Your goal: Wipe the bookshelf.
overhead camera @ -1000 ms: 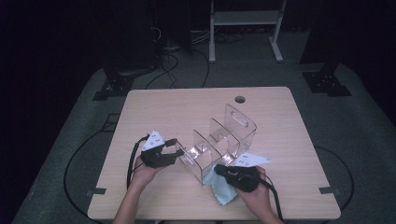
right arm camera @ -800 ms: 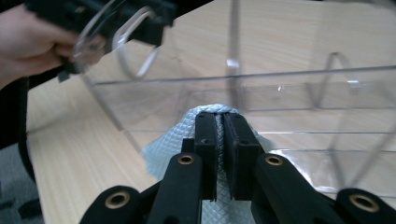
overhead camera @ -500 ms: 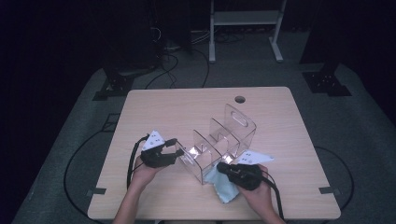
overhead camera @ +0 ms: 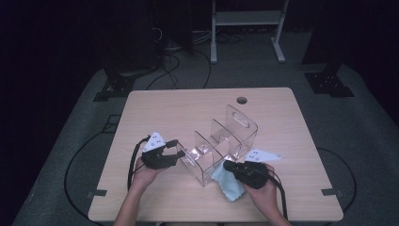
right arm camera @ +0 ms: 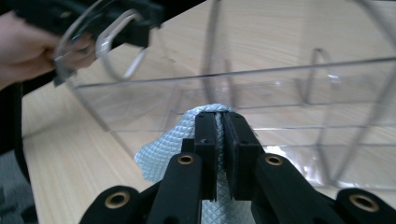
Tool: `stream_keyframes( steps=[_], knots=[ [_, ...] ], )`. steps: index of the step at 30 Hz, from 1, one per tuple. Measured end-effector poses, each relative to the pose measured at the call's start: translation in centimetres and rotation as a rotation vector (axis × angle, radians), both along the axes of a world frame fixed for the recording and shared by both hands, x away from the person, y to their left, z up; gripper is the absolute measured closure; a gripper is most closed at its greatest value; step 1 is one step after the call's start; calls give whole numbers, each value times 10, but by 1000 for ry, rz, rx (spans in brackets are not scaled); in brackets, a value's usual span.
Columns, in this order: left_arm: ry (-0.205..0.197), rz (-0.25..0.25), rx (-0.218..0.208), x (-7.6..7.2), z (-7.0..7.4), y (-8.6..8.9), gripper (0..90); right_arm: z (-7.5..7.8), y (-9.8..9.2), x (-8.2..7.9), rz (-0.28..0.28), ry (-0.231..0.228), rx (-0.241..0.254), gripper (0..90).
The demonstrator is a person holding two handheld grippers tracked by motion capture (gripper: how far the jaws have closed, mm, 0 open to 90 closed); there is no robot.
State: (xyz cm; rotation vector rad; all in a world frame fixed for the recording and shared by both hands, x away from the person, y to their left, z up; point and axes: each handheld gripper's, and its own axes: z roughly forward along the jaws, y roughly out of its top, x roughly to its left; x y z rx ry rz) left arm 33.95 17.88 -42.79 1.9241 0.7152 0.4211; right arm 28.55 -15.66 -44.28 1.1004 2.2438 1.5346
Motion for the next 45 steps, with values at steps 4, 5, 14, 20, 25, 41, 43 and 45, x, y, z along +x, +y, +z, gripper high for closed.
stream_keyframes(
  steps=[4,5,14,20,25,41,43,45],
  knots=[
    [-1,3,2,0,0,-1,459,-4,0,1,-1,29,18,838],
    [-2,8,2,0,0,0,458,-4,6,-1,9,25,9,838],
    [1,2,1,1,0,3,459,1,16,-5,59,-10,-23,838],
    [1,6,3,0,0,2,458,0,12,-4,26,0,-10,837],
    [1,8,1,1,0,2,458,4,24,-9,91,-7,-13,837],
    [4,5,-4,1,0,0,459,19,29,-19,102,-55,12,838],
    [-2,9,5,0,0,-2,458,18,31,-20,97,-58,7,838],
    [-3,10,6,0,0,-1,458,17,38,-24,128,-57,8,839]
  ],
)
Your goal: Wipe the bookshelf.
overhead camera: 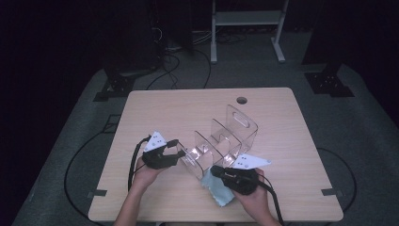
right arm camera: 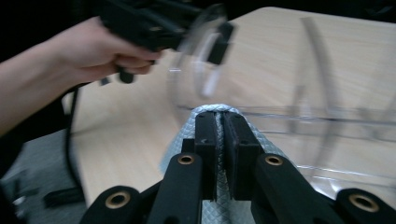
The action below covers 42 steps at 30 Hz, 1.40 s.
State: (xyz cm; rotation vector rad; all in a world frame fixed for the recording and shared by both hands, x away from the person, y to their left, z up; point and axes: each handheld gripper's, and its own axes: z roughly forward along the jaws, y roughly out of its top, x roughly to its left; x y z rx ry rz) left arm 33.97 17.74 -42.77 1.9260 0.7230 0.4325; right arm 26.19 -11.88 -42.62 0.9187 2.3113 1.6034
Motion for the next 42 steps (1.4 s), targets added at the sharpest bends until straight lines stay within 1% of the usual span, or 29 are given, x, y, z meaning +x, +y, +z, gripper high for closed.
stream_keyframes(
  steps=[2,4,6,10,12,14,15,16,17,19,21,23,25,26,27,28,29,30,32,34,36,39,40,42],
  knots=[
    [0,-1,0,0,0,0,458,-1,10,-5,43,-2,-5,838],
    [1,-2,-3,0,0,1,458,0,14,-6,58,-8,-13,839],
    [0,-4,-3,0,0,1,458,1,11,-5,55,-14,-20,839],
    [0,-7,-3,0,0,1,458,0,1,-1,5,-7,-8,839],
    [1,-7,0,0,0,1,458,-1,3,-2,7,-10,-8,839],
    [1,-5,-1,0,0,1,457,-2,7,-3,35,-3,-6,838],
    [1,-4,0,0,0,1,457,-2,9,-4,46,-1,-12,838],
    [0,-3,-1,0,0,1,457,-3,11,-4,49,-9,-23,838],
    [-1,-1,-3,0,0,1,457,-2,9,-3,51,-7,-26,838],
    [-1,-3,-1,0,0,2,458,-1,3,0,29,-10,-25,839],
    [-1,-1,-7,0,-1,1,458,-1,-11,6,-24,-10,-21,838],
    [-2,-3,-5,0,0,1,458,-2,-21,11,-63,-8,-19,838],
    [-3,-4,-5,0,0,1,458,-5,-29,17,-93,17,4,838],
    [-3,-4,-4,1,0,1,458,-6,-28,17,-94,20,5,838],
    [-2,-3,-4,1,0,1,458,-7,-25,15,-93,15,-3,838],
    [-3,-2,-5,1,0,1,458,-8,-21,13,-78,12,-13,838],
    [-1,-1,-6,0,0,0,458,-10,-15,10,-56,21,-22,838],
    [-2,-1,-3,0,0,1,458,-12,-10,8,-33,21,-32,838],
    [-3,0,-1,0,0,2,457,-15,-3,5,-2,19,-47,838],
    [2,2,-8,0,0,2,457,-14,-4,7,3,22,-48,838],
    [0,-1,-5,0,0,2,458,-12,-11,10,-18,19,-41,838],
    [-1,-2,-5,0,0,1,458,-10,-31,21,-90,22,-16,835],
    [-1,-3,-5,0,0,1,458,-11,-37,25,-114,30,-11,834],
    [-1,-3,-4,0,0,1,458,-14,-45,30,-144,45,-6,834]
  ],
)
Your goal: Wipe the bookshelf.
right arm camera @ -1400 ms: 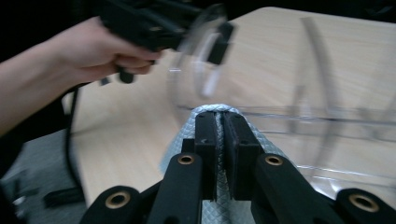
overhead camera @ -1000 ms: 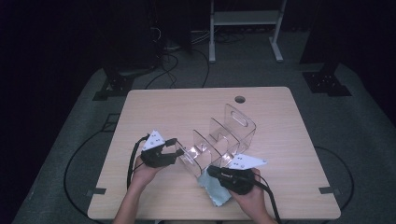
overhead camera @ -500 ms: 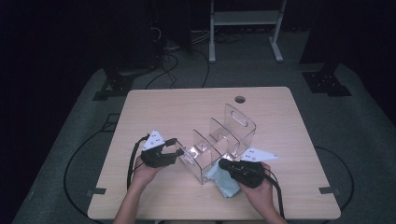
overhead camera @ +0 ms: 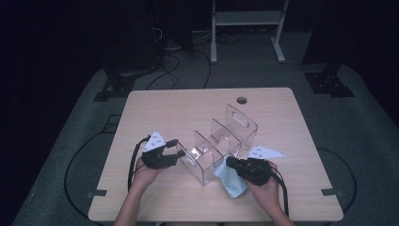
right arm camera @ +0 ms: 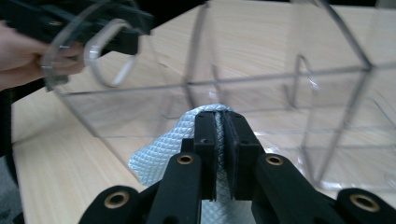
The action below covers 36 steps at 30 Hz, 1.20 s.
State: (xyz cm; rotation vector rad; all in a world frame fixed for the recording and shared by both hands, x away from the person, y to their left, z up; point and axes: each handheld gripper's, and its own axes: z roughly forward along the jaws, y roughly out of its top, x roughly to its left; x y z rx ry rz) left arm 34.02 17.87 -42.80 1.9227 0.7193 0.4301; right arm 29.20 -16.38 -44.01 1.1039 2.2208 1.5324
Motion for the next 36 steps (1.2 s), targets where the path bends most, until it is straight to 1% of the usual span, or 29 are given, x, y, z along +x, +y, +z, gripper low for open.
stream_keyframes(
  steps=[2,3,5,6,8,9,10,12,13,15,18,20,22,24,27,29,30,31,32,34,36],
  knots=[
    [1,1,1,0,0,0,458,-4,1,1,-2,18,5,836],
    [0,1,1,0,0,0,458,-6,6,-2,15,23,-5,836],
    [0,6,1,0,0,0,457,-8,17,-7,40,18,-26,836],
    [0,6,0,0,0,1,457,-8,23,-10,72,22,-25,836],
    [0,6,-1,0,0,1,458,-8,25,-11,84,18,-39,836],
    [0,7,-1,0,0,1,458,-7,24,-10,85,16,-36,836],
    [0,5,-1,0,0,1,457,-6,21,-8,78,15,-27,836],
    [1,3,-3,0,0,1,458,-4,13,-5,46,15,-8,836],
    [1,3,-3,0,0,1,458,-3,7,-3,27,20,7,836],
    [0,3,-2,0,0,1,458,-4,3,0,18,37,27,836],
    [0,3,-1,0,0,1,458,-5,10,-3,35,30,16,836],
    [0,4,-1,0,0,1,458,-3,15,-6,45,11,-8,836],
    [0,3,-4,0,0,1,458,4,13,-8,46,-5,14,836],
    [0,2,-4,0,0,1,458,6,11,-8,41,-18,18,836],
    [0,2,-2,0,0,1,458,3,11,-7,37,-7,10,836],
    [0,2,-3,0,0,1,459,-3,12,-4,37,12,-4,836],
    [0,2,-2,0,0,1,459,-4,11,-4,37,19,3,836],
    [0,2,-2,0,0,1,459,-3,11,-4,33,14,-3,836],
    [0,3,-2,0,0,1,459,-1,11,-6,27,-1,-9,836],
    [-1,3,-2,0,0,1,458,5,10,-8,27,-21,5,836],
    [-1,2,-2,0,0,1,458,6,10,-9,26,-24,3,836]
  ],
)
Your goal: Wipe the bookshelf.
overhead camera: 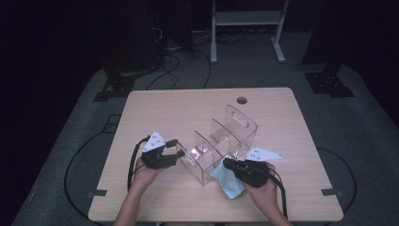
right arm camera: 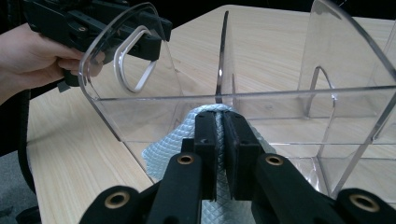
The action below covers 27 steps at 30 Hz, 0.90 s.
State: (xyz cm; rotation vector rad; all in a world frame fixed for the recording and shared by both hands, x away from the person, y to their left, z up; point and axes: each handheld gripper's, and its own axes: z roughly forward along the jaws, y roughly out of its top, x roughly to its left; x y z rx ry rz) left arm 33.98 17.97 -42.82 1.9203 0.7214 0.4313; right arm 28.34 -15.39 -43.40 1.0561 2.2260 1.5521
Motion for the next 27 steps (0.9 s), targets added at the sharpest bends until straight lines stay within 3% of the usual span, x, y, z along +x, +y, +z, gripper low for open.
stream_keyframes(
  steps=[9,15,22,25,27],
  knots=[
    [0,3,-1,0,0,0,458,-21,3,8,2,53,-49,836],
    [0,2,-2,0,0,0,459,-20,5,6,3,47,-62,836],
    [-1,3,-1,0,0,1,459,-41,13,13,19,134,-102,836],
    [0,3,-1,0,0,1,459,-42,12,14,18,138,-102,835],
    [0,3,0,0,0,1,459,-36,10,12,6,116,-92,835]
  ],
)
